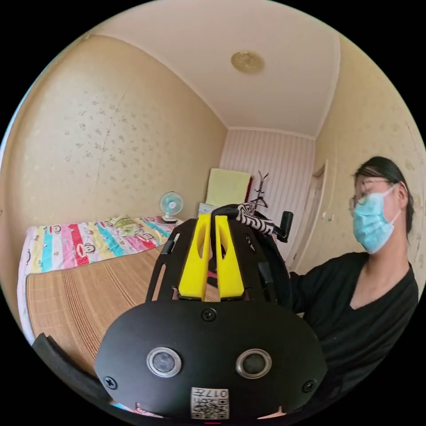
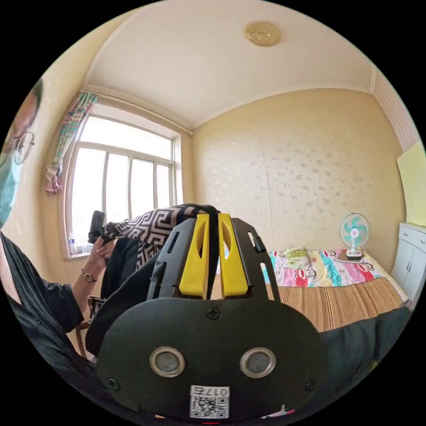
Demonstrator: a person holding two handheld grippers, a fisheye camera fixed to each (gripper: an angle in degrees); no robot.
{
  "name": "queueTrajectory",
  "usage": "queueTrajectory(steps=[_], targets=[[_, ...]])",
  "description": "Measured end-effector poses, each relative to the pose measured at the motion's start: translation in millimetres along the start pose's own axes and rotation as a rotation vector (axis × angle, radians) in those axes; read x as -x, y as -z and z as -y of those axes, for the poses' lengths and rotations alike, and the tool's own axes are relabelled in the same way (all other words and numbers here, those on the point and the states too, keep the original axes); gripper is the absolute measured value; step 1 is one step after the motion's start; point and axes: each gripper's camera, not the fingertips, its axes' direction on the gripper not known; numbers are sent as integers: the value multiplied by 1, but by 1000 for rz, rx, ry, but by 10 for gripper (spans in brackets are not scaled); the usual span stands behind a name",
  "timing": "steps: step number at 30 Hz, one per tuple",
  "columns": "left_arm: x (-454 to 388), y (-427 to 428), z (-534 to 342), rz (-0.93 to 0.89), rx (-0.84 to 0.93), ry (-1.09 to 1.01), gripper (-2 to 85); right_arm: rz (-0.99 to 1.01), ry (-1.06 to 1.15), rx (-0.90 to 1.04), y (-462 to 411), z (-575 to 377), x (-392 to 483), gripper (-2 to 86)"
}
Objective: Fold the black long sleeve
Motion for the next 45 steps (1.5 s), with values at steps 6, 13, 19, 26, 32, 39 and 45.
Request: queueTrajectory(steps=[6,13,19,26,32,39,45], targets=[[177,-69,5,121,95,421,104,-258,-206,472,-232,-24,-114,72],[200,-168,-183,197,502,443,111,-81,-260,790,-277,-281,-126,100],[205,-247,-360,81,716,672,112,186,-360,1175,-334,-498,-88,113],[204,-219,-390,27,643,760,111,136,-377,940,-302,-419,-147,35],[208,-169,-387,104,627,732,113,-242,-684,159,-67,-312,-299,21],[199,-163,-417,37,565,820,128,-637,-529,366,-6,-386,-244,49],[186,-191,-424,63,714,757,84,-327,-542,859,-123,-532,-195,75]])
